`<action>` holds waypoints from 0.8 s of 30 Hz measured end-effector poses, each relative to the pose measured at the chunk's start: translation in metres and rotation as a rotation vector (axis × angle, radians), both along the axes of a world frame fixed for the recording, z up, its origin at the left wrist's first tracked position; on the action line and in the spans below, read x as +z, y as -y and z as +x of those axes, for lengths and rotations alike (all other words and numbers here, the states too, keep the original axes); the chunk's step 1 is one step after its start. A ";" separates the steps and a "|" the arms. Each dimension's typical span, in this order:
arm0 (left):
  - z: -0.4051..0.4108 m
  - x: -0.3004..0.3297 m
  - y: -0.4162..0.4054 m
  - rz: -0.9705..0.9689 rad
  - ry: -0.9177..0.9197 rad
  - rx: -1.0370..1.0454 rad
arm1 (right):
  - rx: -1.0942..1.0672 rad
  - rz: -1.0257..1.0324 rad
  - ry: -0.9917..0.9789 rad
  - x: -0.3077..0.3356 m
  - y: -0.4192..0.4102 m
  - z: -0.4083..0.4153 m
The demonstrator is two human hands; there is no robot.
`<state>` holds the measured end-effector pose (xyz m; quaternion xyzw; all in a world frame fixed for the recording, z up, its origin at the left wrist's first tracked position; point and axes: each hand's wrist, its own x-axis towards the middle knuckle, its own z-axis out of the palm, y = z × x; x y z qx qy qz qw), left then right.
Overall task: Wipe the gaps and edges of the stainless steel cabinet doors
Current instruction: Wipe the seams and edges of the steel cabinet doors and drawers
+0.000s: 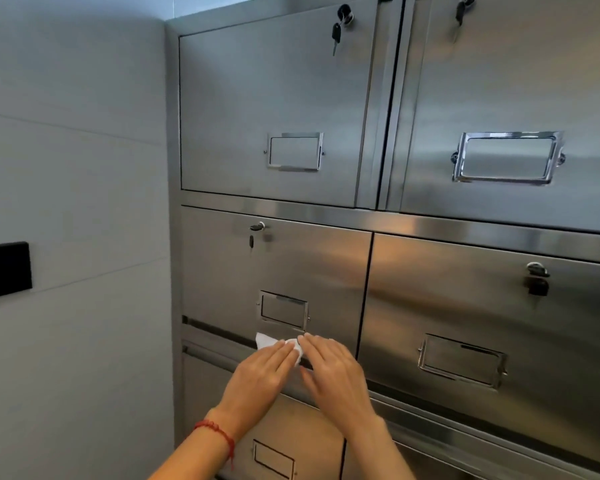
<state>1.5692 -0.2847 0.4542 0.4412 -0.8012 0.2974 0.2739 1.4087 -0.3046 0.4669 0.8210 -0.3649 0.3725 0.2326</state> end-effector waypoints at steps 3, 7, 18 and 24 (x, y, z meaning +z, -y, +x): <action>-0.004 -0.002 0.007 0.002 -0.001 -0.054 | -0.013 0.001 -0.027 -0.002 0.002 -0.003; -0.012 -0.002 0.018 -0.012 -0.029 -0.112 | -0.023 -0.034 -0.020 0.001 0.010 -0.008; -0.039 0.006 0.045 -0.072 -0.117 -0.197 | -0.010 -0.158 -0.007 0.008 0.043 -0.036; -0.054 0.008 0.061 -0.130 -0.183 -0.216 | -0.014 -0.187 -0.019 0.011 0.054 -0.058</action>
